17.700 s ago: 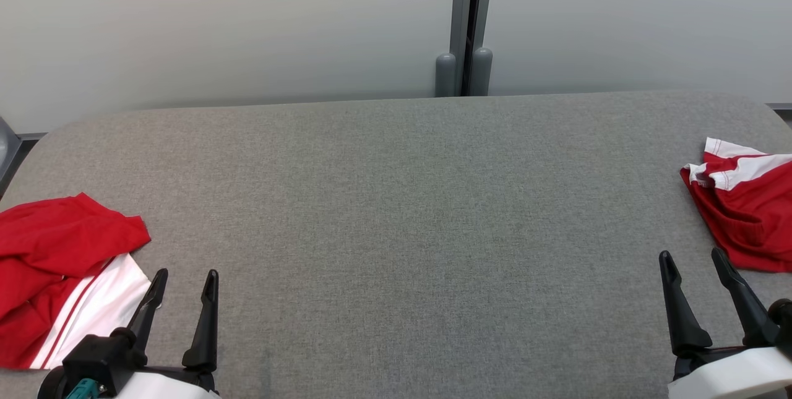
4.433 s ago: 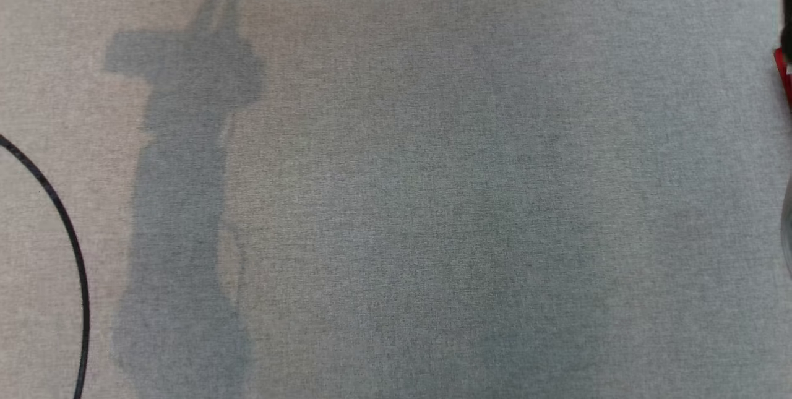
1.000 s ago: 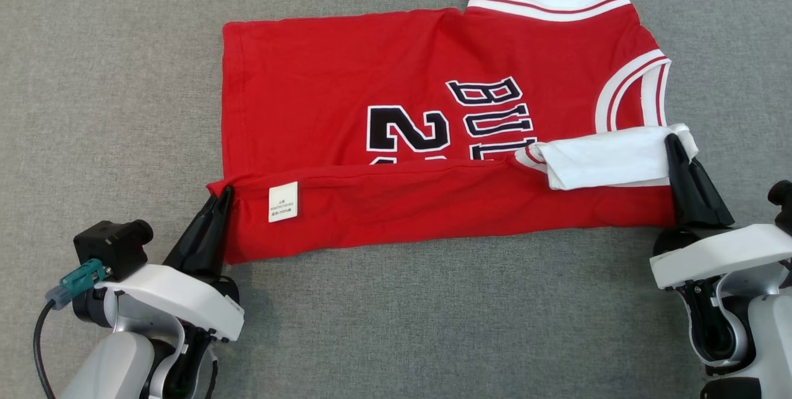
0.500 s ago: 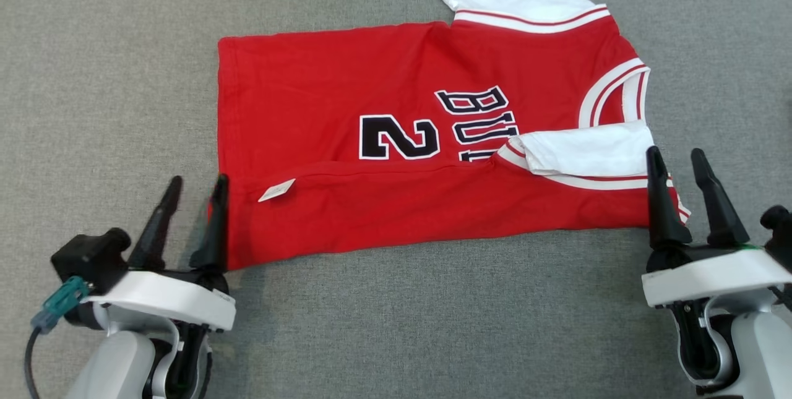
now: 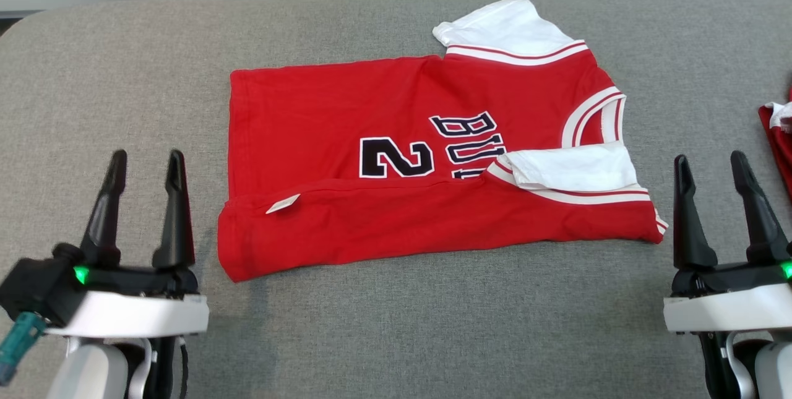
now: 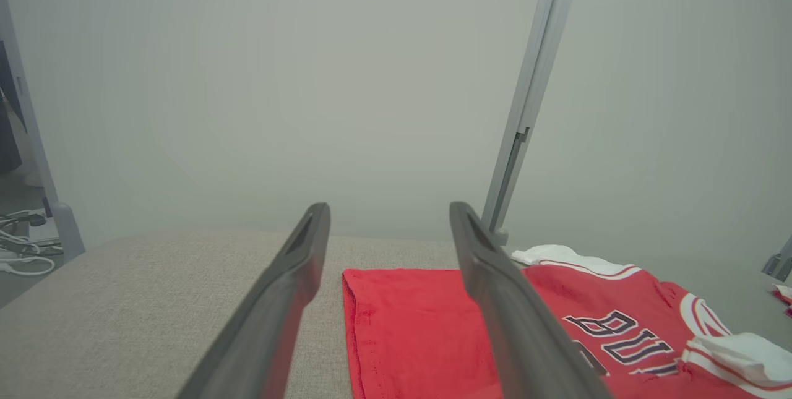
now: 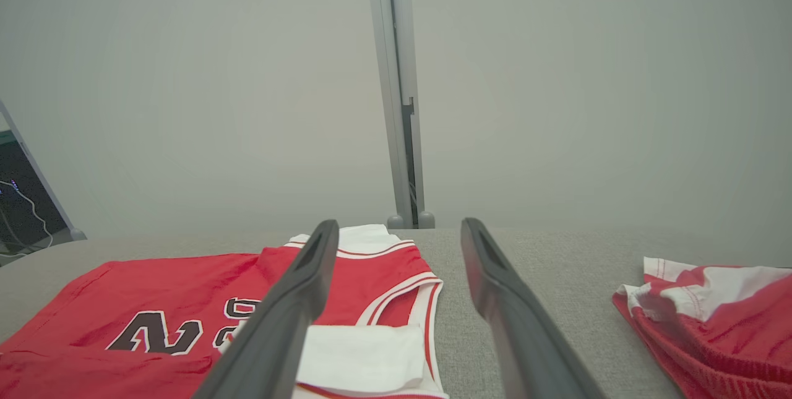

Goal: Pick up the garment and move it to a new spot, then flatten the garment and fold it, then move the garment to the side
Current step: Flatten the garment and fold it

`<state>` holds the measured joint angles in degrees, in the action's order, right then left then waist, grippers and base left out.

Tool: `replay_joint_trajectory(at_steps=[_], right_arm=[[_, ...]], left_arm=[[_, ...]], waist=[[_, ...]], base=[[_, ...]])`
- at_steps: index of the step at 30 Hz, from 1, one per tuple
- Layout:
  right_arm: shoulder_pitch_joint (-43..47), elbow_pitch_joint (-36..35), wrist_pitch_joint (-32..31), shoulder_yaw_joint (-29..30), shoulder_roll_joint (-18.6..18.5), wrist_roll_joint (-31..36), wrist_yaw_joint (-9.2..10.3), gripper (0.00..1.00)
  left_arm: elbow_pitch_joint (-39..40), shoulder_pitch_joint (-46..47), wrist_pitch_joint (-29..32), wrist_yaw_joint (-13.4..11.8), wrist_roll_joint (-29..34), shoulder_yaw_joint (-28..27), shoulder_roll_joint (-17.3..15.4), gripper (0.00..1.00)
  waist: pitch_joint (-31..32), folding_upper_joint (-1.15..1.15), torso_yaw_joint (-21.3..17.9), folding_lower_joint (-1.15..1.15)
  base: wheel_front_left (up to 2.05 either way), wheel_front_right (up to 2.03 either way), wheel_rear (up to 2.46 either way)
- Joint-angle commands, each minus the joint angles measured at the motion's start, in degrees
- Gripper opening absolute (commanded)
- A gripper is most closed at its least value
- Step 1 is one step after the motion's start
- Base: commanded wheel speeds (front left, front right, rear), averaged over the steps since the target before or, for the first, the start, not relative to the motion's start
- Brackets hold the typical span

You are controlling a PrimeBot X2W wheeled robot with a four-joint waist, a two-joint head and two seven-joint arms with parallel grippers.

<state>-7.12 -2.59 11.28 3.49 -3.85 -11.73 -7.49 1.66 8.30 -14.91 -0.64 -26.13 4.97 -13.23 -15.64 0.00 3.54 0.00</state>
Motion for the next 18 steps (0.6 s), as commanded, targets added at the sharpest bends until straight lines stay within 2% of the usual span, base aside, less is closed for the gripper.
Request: replay_joint_trajectory(at_steps=[1,10,18], right_arm=[[1.1,-0.5,-0.7,0.4,0.0,0.7,-0.02,1.0],[2.7,-1.3,-1.4,0.5,0.7,0.2,-0.02,1.0],[2.4,-1.0,-1.7,0.8,0.8,0.2,-0.02,1.0]], left_arm=[[-0.4,-1.1,-0.2,0.9,1.4,-0.1,0.1,1.0],[-3.7,-4.0,-0.2,3.7,4.0,0.6,0.5,1.0],[-4.9,-2.8,-0.2,4.7,4.9,0.1,0.4,1.0]], waist=[[0.4,0.0,-0.2,0.0],[0.7,0.0,-0.2,0.0],[0.2,0.0,0.0,0.0]], base=[[0.0,0.0,0.0],[0.0,0.0,0.0],[0.0,0.0,0.0]])
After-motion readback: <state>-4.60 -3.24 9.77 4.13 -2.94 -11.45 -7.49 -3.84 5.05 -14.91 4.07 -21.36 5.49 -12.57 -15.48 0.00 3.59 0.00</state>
